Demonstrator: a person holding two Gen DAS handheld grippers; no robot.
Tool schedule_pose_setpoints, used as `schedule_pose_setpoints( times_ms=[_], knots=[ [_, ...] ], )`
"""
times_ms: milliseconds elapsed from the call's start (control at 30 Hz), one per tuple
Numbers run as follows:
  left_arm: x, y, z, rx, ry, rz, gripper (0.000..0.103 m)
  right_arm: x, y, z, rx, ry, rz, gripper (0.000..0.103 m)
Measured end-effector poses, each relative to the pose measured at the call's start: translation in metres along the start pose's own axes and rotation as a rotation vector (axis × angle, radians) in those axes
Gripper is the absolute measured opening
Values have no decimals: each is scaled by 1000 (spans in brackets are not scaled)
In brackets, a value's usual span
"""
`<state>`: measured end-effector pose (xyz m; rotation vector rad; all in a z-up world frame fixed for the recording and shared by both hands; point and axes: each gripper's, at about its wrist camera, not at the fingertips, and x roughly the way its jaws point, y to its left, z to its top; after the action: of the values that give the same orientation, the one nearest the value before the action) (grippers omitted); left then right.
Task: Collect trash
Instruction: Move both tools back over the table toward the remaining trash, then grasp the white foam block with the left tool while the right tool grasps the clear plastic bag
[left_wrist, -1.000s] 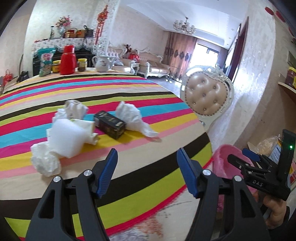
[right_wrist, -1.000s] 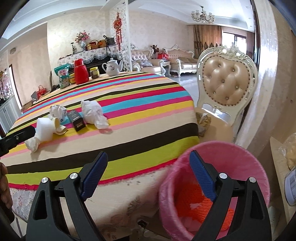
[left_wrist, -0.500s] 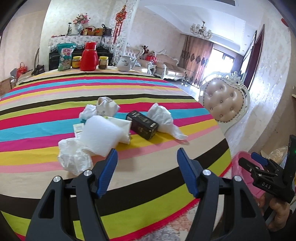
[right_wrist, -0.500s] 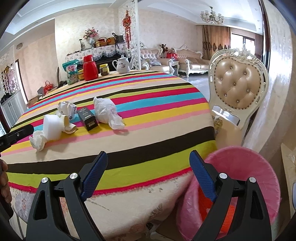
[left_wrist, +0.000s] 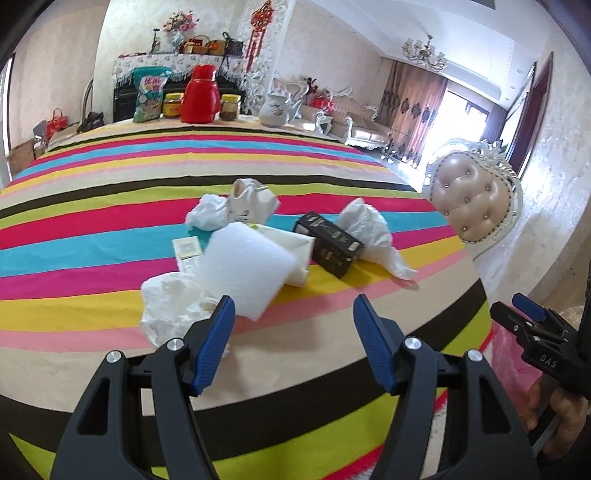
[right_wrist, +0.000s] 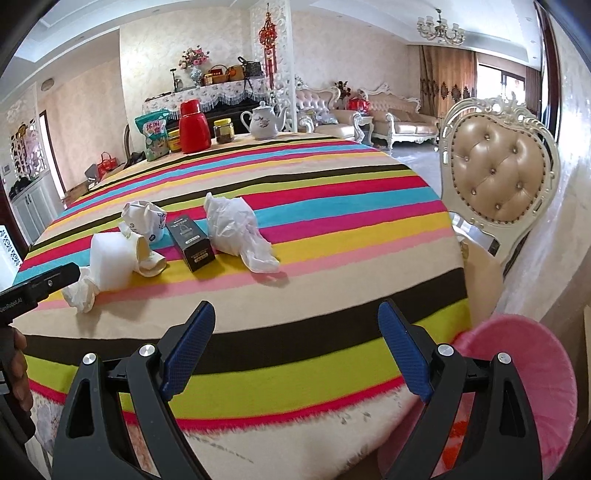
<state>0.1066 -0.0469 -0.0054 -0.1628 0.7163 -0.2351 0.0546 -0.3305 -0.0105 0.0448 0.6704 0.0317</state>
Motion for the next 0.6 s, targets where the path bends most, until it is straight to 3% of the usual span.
schedule_pose_setpoints(
  times_ms=[167,467,600],
  knots=[
    [11,18,8,-21,15,22,65,18,10,11,-10,17,15,85],
    [35,32,22,2,47,40,87,54,30,31,-38,54,43,85],
    [48,30,26,57,69,63,90,71,39,40,-56,75,44,85]
  ],
)
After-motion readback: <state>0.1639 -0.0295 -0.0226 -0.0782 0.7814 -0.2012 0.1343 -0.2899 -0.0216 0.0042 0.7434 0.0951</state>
